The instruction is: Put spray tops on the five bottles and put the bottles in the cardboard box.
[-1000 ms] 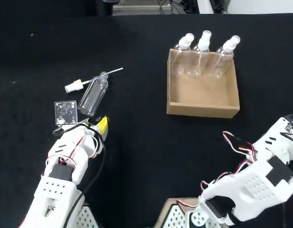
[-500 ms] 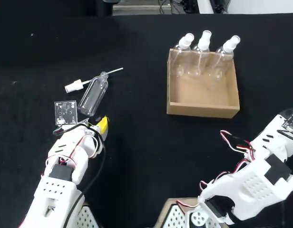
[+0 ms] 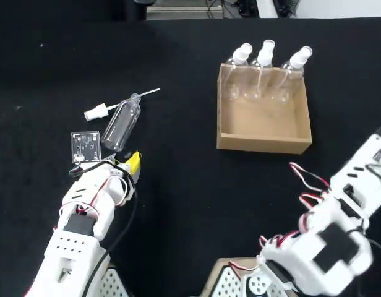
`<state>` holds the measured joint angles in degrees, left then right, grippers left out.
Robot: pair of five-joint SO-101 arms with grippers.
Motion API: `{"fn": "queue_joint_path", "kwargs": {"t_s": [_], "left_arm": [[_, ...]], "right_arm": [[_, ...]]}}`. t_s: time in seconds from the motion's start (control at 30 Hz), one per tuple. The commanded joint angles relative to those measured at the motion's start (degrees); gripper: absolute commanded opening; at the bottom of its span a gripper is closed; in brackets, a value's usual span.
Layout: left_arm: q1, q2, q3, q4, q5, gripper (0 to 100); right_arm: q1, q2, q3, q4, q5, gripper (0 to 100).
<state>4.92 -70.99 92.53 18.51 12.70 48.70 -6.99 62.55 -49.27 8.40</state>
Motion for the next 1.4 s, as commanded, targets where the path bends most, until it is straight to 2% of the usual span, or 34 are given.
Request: {"fn": "queue_joint_path", "kwargs": {"t_s": [0.0, 0.17, 0.33, 0.57, 0.63, 0.77, 0.97, 1.2, 1.37], "left_arm": [[0.6, -0.7, -0.8, -1.3, -0.7, 19], [0.6, -0.7, -0.7, -1.3, -0.7, 19], [0.6, -0.7, -0.7, -1.3, -0.7, 19], [0.6, -0.7, -0.7, -1.3, -0.7, 19], [0.6, -0.7, -0.7, -1.3, -0.7, 19], [0.6, -0.7, -0.7, -1.3, -0.7, 19], [0.6, -0.7, -0.7, -1.3, -0.7, 19], [0.6, -0.7, -0.7, -1.3, -0.7, 19], [0.6, -0.7, -0.7, -1.3, -0.7, 19]], "right_arm": [[-5.0, -14.5, -0.8, 13.6, -0.6, 1.1], [-12.7, -29.0, -1.5, 31.7, -6.8, 1.1], [-23.6, -38.4, -1.1, 44.6, -8.2, 1.1], [-38.2, -36.4, -1.4, 46.2, -7.8, 1.1], [-42.1, -33.7, -1.5, 45.0, -7.7, 1.2], [-46.6, -26.2, -1.1, 35.7, -7.7, 1.5], [-47.0, -14.7, -1.1, 21.5, -7.7, 1.2], [-47.0, -6.0, -1.5, 18.7, -8.1, 1.1], [-47.0, -1.1, -1.1, 10.8, -8.1, 1.1]]}}
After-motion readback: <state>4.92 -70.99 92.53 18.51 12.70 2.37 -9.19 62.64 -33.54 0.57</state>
